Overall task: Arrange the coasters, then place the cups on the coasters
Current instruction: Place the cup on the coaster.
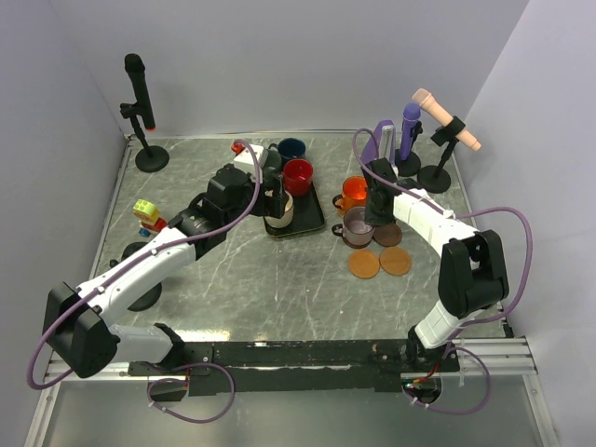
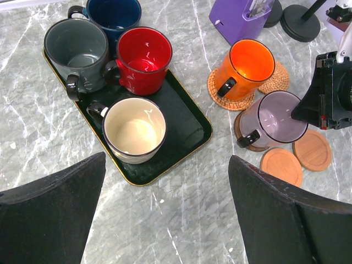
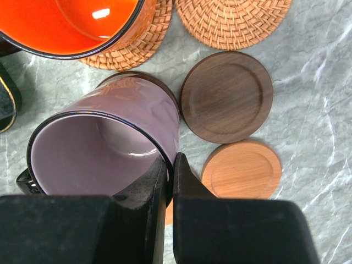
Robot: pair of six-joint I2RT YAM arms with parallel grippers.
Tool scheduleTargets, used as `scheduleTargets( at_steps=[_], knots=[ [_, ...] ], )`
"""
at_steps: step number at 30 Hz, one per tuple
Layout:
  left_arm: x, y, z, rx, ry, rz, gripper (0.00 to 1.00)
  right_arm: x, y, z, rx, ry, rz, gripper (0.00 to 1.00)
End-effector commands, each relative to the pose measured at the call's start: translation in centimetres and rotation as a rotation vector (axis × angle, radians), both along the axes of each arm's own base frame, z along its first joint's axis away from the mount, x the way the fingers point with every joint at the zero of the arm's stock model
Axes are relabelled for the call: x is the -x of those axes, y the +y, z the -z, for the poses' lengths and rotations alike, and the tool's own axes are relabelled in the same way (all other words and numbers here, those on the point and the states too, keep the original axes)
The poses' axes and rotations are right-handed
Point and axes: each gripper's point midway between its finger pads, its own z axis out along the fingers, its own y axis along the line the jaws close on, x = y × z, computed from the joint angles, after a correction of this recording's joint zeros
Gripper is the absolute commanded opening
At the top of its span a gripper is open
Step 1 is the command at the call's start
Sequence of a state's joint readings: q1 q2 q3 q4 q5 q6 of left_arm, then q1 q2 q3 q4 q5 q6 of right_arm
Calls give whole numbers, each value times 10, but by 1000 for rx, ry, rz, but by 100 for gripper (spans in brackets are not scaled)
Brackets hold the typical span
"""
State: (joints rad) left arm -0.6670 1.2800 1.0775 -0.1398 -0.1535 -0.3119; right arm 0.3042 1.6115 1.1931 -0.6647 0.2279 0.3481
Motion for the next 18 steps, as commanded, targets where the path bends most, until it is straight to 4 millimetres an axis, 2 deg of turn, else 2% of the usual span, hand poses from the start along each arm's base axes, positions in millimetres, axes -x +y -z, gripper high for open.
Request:
scheduleTargets(
  at_steps=[1, 18],
  knots=[
    [-2, -3, -15, 45, -25, 5, 97, -22, 6, -22, -39, -96, 3, 0],
    [3, -5, -15, 60, -19, 20, 97, -25, 5, -15, -55, -73, -81, 0]
  ],
)
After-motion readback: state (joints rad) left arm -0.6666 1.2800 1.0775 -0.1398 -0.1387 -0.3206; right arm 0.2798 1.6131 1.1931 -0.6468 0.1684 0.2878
